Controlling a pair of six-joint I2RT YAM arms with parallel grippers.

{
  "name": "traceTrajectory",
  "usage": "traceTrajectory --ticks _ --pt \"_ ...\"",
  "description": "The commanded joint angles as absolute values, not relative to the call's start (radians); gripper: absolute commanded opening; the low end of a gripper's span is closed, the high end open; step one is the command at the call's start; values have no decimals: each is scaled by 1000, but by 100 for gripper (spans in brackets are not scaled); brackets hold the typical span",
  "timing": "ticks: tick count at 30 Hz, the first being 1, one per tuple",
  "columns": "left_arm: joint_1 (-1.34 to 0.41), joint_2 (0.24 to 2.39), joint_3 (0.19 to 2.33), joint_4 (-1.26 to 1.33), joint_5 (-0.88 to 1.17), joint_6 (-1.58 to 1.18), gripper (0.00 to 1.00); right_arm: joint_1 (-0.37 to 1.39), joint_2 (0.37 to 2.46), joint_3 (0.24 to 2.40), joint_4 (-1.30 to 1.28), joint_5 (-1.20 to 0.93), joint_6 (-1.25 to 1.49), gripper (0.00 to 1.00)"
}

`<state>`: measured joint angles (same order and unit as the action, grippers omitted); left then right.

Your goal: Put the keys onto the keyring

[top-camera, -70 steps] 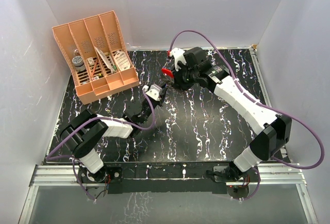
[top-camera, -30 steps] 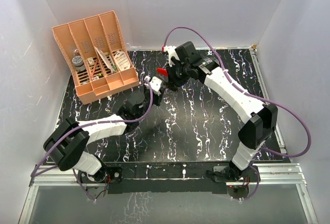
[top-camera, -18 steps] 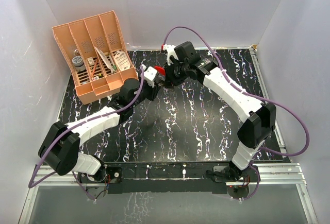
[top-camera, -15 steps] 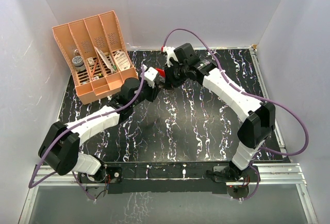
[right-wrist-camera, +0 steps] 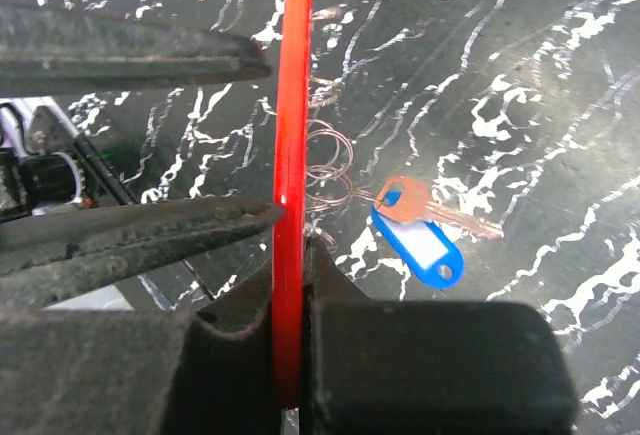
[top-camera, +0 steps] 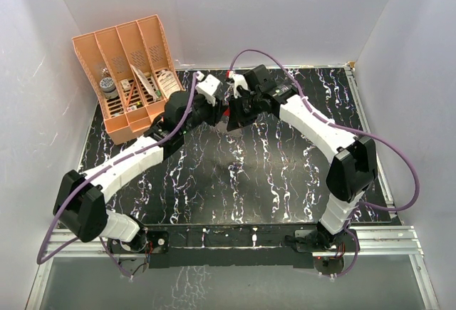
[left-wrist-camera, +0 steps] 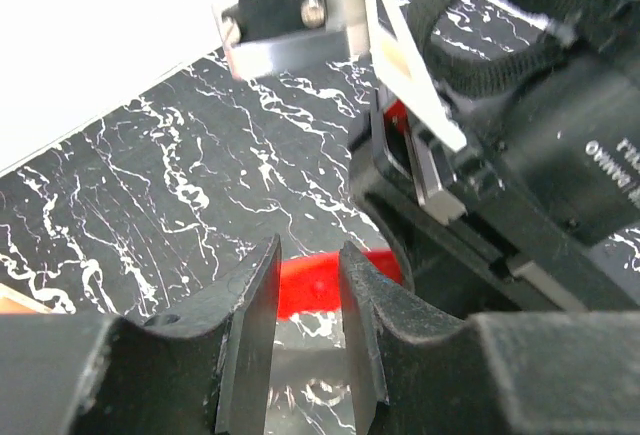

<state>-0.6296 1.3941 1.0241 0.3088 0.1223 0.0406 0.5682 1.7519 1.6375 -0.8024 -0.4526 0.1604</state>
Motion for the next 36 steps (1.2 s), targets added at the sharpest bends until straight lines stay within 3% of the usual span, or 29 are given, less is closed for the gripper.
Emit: traceTrajectory --ticks 1,7,14,17,22,36 --pt "-623 1421 1075 317 132 38 29 571 1735 1623 -706 -583 186 0" --pt "-621 1410 1047 352 39 -9 31 497 1683 1543 -594 -672 261 0" --pt "-617 1235 851 549 -112 -106 59 387 1615 1447 -383 -794 413 0" --pt "-614 1172 788 601 -145 -153 76 361 1595 1411 -282 -825 485 0" --pt "-612 1091 636 805 -107 -209 86 329 1545 1340 -58 -828 610 0" --pt "-612 1160 352 1398 -124 -414 87 322 1407 1177 352 -795 800 0"
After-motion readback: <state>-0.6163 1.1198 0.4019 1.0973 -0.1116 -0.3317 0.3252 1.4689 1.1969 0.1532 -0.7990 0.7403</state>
